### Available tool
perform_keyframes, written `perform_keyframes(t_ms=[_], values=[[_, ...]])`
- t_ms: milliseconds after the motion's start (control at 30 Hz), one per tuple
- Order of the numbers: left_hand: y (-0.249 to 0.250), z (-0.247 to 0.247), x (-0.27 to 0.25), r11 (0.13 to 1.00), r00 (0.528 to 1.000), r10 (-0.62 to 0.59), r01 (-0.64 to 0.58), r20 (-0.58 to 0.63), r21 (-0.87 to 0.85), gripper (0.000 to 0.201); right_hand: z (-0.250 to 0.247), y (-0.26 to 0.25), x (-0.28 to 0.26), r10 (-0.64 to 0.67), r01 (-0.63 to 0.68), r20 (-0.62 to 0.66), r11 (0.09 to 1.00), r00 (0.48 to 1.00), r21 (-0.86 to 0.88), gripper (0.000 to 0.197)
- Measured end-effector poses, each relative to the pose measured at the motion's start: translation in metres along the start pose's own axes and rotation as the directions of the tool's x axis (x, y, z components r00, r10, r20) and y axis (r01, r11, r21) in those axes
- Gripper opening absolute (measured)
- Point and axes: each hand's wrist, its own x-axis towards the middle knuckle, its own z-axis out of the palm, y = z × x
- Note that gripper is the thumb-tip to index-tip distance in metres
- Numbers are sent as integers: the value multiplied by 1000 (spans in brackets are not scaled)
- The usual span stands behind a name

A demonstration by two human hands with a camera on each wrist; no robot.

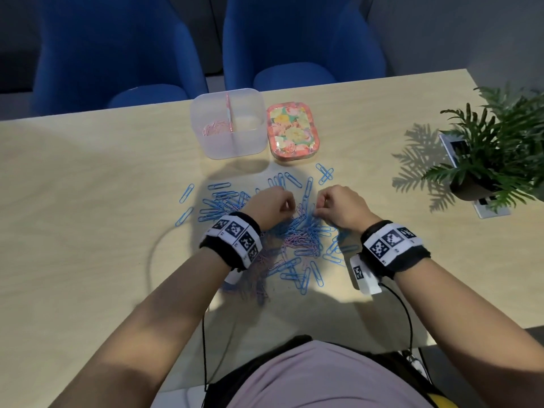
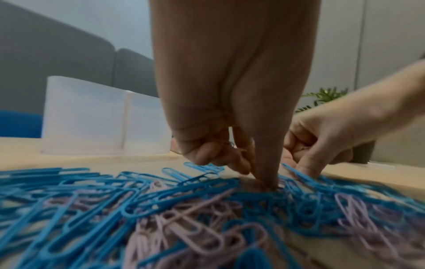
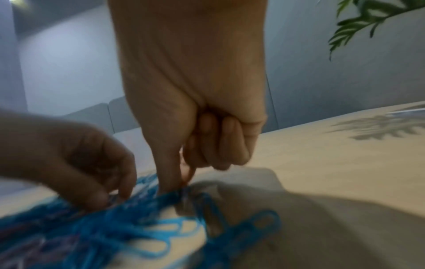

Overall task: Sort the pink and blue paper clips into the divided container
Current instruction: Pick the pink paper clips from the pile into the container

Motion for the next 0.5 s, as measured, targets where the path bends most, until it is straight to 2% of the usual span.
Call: perform_keyframes(t_ms=[67,167,233,300,367,400,433,467,500], values=[[0,4,1,990,998,52,-56,38,130,16,1,-1,1,9,-3,111,998,994,-57,24],[-1,7,-1,983,995,67,-78,72,168,16,1,6,-1,17,-4,223,998,975,-58,23],[-3,3,-5,998,997,31,-35,76,52,15,-3,9,-6,-3,-33,201,984,980,176,17],[-6,-6,-11,985,998,-39,46,44,-165,10,-9,7,-10,15,-63,104,878,994,475,20],[-13,-14,-14,894,992,-127,108,-14,-434,4,-12,4,-10,83,-87,38,720,996,689,20],[-16,-18,-14,816,982,-187,140,-27,-561,6,-11,2,-8,110,-98,34,650,993,754,21],[-19,-20,-15,721,967,-254,180,-14,-670,11,-9,-2,-6,122,-103,33,622,992,776,22],[-21,-22,-15,612,948,-317,226,27,-758,17,-6,-7,-4,114,-88,17,653,993,752,24],[-24,-24,-15,512,929,-363,266,75,-817,23,-2,-13,-1,88,-52,-20,744,996,666,23]])
